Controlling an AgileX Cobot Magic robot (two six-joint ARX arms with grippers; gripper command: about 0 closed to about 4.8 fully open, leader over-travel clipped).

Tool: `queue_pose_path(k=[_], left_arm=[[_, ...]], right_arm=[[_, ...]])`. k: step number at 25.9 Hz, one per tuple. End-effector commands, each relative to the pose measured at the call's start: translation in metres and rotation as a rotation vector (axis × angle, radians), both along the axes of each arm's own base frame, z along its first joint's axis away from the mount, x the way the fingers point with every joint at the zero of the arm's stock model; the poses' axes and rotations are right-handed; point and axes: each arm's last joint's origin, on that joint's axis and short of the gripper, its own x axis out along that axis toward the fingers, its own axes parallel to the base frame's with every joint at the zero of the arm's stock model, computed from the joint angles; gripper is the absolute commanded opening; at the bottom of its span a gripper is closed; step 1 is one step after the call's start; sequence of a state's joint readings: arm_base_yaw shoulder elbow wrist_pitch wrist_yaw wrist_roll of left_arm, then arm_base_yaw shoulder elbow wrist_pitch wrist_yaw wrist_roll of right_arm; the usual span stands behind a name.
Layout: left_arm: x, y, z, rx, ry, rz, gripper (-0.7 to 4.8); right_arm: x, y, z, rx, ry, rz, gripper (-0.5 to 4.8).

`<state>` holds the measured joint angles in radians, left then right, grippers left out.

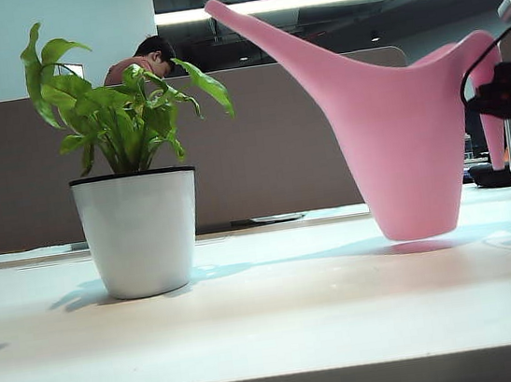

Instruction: Pick up the watering can from the table, water the potted plant, and put the can back.

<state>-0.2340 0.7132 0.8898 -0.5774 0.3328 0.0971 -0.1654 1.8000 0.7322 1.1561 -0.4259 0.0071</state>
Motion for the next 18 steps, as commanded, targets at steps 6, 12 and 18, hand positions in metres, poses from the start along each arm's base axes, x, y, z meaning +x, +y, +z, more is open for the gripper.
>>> queue_pose_path(k=[6,12,18], left_arm=[[0.000,0.000,0.003,-0.005,-0.015,-0.003,-0.05],[0.000,0.000,0.003,-0.005,-0.015,-0.003,-0.05],[0.000,0.000,0.003,-0.005,-0.016,-0.003,-0.05]], right_arm=[[-0.002,0.000,0.060,-0.086,-0.144,-0.080,0.21],[0.003,0.009,0.103,-0.177,-0.204,-0.069,0.21],[0.008,0.015,0.116,-0.252,-0.183,-0.073,0.21]])
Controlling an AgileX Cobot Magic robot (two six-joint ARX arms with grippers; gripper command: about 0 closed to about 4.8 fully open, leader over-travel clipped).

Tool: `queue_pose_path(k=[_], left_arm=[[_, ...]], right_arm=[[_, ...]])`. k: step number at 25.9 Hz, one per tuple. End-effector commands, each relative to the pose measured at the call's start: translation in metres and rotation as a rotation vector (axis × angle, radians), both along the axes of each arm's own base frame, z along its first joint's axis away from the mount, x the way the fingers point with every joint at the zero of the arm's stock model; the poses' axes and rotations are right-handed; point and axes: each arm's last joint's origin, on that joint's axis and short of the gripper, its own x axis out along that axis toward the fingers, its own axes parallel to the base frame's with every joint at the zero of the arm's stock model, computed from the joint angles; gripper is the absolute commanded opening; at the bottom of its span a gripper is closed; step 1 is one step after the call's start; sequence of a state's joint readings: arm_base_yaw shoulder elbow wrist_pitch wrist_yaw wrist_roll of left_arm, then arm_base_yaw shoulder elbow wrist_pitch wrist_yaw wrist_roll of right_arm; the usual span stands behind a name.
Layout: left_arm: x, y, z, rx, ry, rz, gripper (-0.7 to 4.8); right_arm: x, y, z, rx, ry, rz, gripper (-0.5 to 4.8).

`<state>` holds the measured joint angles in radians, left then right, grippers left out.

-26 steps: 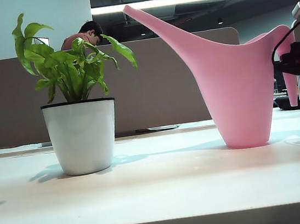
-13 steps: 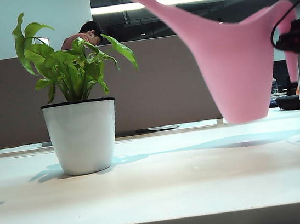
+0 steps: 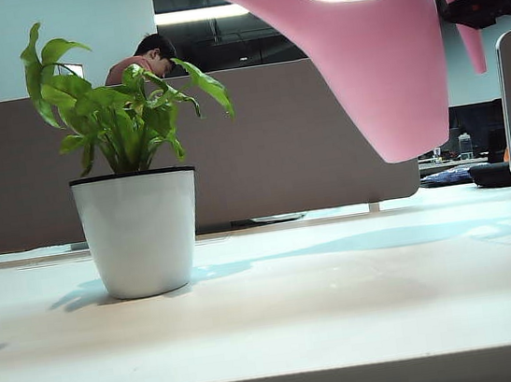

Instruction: Pick up the watering can from the table, water the potted plant, and put the can back.

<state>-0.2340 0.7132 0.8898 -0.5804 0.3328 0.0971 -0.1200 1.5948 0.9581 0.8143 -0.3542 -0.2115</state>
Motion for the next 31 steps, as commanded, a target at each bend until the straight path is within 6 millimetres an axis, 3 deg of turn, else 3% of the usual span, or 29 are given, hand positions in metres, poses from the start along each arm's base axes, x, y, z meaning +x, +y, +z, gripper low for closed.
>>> queue_pose_path(k=[1,6,9,17,31], left_arm=[[0.000,0.000,0.003,-0.006,-0.019,-0.003,-0.05],[0.000,0.000,0.003,-0.006,-0.018,-0.004,-0.05],[-0.001,-0.002,0.003,-0.006,-0.019,-0.019,-0.05],[-0.006,-0.004,0.001,0.000,0.002,-0.041,-0.05],[-0.010,-0.003,0.002,-0.003,-0.006,-0.041,-0.05]], right_arm=[[-0.001,0.004,0.013,-0.060,-0.037,-0.028,0.21],[-0.005,0.018,0.021,-0.175,-0.045,-0.151,0.20],[-0.015,0.036,0.037,-0.291,-0.120,-0.143,0.20],[-0.034,0.044,0.060,-0.366,-0.182,-0.165,0.21],[-0.042,0.090,0.062,-0.660,-0.263,-0.135,0.20]])
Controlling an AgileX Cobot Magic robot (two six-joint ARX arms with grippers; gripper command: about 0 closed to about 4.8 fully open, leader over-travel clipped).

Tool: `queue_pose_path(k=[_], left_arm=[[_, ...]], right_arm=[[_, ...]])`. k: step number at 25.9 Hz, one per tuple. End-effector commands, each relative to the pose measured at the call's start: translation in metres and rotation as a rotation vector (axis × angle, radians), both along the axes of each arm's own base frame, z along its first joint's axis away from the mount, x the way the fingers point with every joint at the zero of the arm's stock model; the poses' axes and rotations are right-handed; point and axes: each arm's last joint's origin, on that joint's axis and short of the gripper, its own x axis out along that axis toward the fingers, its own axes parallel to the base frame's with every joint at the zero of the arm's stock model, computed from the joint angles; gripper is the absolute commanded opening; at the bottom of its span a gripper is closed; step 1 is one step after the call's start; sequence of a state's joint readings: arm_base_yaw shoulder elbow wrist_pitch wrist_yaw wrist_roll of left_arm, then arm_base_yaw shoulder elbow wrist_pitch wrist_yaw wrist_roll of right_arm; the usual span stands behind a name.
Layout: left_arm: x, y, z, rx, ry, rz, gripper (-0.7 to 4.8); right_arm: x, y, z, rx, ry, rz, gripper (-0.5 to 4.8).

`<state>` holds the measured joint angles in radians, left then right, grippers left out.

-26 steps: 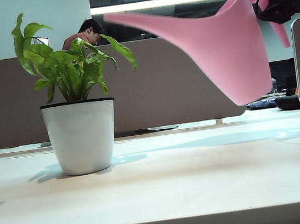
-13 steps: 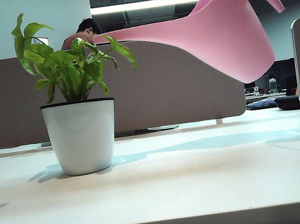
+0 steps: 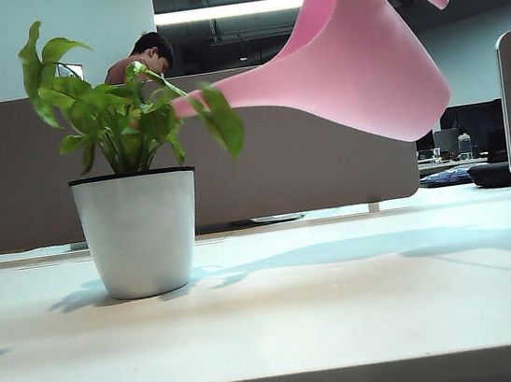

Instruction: Pick up the watering can from the table, water the potted plant, and put the can back.

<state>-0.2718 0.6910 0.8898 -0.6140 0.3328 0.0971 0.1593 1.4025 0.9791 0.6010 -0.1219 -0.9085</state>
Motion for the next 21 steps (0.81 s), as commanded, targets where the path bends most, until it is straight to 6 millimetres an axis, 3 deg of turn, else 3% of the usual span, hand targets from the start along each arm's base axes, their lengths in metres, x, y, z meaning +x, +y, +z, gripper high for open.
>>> queue_pose_path(k=[1,11,21], left_arm=[[-0.003,0.001,0.003,-0.006,-0.016,-0.003,-0.05],[-0.003,0.001,0.003,-0.006,-0.015,-0.004,-0.05],[-0.003,0.000,0.003,-0.006,-0.016,-0.008,-0.05]], right_arm=[[-0.005,0.004,0.014,-0.047,-0.104,-0.047,0.20],[-0.008,0.002,0.034,-0.035,-0.196,-0.099,0.20],[-0.013,0.002,0.041,-0.067,-0.227,-0.110,0.21]])
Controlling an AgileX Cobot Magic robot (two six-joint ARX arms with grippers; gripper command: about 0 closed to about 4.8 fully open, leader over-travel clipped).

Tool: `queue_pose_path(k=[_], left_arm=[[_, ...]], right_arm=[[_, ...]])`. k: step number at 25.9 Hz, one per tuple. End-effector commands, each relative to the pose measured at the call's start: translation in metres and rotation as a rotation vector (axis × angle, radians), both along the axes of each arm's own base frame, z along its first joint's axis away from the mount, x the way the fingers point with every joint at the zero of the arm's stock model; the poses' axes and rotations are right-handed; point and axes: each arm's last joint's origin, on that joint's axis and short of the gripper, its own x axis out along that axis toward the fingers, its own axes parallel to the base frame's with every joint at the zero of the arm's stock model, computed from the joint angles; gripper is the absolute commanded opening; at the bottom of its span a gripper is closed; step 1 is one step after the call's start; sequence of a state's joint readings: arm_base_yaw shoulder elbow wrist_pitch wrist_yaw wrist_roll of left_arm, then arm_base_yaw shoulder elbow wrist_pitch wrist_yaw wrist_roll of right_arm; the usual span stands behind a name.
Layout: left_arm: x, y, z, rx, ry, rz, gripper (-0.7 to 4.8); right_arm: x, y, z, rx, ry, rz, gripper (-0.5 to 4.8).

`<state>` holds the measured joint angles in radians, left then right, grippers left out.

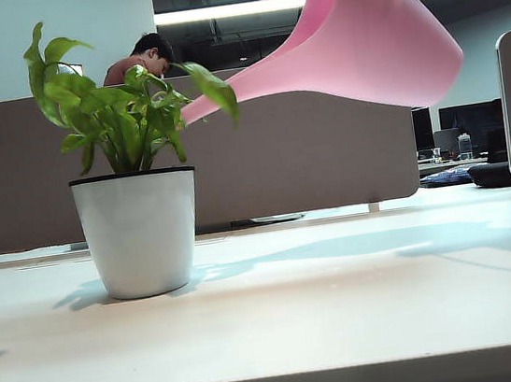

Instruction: Pick up the watering can from the table, water the potted plant, and put the can back.

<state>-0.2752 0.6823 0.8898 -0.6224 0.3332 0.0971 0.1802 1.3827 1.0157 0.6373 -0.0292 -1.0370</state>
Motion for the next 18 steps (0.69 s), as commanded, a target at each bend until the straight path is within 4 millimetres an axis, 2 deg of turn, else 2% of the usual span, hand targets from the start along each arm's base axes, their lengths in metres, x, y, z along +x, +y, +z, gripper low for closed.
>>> queue_pose_path(k=[1,9,18], left_arm=[[-0.001,0.000,0.003,-0.006,-0.015,-0.004,-0.05],[-0.001,0.000,0.003,-0.006,-0.016,-0.004,-0.05],[-0.001,0.000,0.003,-0.006,-0.015,-0.004,-0.05]], right_arm=[[-0.008,-0.001,0.019,0.011,-0.112,-0.008,0.21],[-0.017,0.000,0.029,-0.035,-0.137,0.036,0.21],[-0.021,0.007,0.031,-0.055,-0.143,0.060,0.21]])
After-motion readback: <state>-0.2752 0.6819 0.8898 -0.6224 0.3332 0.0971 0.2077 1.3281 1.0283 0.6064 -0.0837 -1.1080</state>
